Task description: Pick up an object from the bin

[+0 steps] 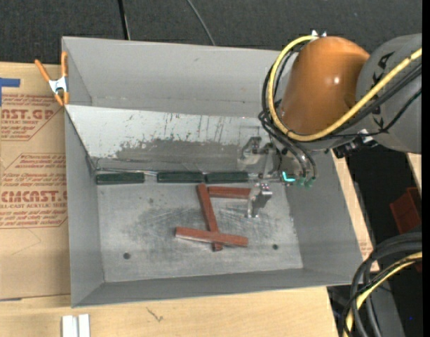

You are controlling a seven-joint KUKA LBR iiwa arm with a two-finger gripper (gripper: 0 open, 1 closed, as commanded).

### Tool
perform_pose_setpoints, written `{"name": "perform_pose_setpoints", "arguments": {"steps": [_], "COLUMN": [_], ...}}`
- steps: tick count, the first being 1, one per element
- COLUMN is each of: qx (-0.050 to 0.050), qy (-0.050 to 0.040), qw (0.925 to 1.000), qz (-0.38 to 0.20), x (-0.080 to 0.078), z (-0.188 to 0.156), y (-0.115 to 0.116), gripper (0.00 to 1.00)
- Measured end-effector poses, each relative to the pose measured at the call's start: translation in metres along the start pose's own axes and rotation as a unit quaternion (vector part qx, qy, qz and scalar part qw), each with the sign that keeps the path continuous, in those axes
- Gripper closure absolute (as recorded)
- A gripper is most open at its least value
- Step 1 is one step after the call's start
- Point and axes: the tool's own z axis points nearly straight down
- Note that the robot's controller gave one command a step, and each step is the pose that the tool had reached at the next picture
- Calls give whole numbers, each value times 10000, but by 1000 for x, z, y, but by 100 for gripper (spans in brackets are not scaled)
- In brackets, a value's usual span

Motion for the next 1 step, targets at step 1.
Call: {"name": "perform_pose_setpoints", "arguments": {"steps": [1], "qx": [0], "qy": [-40], "qw": [10000], "qz": [0], "x": [-2], "z": [-4], "y": [0], "gripper": [0]}}
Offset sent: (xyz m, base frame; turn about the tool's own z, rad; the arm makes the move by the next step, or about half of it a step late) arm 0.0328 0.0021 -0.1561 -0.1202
